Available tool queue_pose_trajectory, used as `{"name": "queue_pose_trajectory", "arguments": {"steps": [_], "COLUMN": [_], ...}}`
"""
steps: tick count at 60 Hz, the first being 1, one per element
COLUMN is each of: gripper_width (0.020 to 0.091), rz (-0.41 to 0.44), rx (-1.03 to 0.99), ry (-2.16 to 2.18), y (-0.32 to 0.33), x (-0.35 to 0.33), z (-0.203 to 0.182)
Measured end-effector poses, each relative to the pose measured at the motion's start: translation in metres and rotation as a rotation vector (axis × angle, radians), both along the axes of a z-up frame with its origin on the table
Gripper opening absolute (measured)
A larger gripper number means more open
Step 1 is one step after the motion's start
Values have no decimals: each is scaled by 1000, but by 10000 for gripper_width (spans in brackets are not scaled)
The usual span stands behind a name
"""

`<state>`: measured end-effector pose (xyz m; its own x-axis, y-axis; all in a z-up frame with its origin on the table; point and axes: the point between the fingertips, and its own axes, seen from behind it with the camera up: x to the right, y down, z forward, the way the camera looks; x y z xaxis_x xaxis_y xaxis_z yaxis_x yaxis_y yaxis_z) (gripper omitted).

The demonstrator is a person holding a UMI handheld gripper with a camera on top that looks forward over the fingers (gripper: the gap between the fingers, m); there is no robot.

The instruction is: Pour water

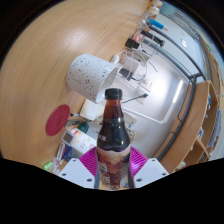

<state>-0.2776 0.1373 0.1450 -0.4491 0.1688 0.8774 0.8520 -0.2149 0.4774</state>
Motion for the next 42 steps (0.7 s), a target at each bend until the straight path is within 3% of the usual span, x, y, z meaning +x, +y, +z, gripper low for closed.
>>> {"name": "queue_pose_trajectory", "arguments": {"steps": [24,42], "gripper_width": [392,392], "rz": [10,-91], "rx": [-4,148], "ry": [-58,1079], "y": [4,-20], "x": [-11,2], "z": [0,-5]}}
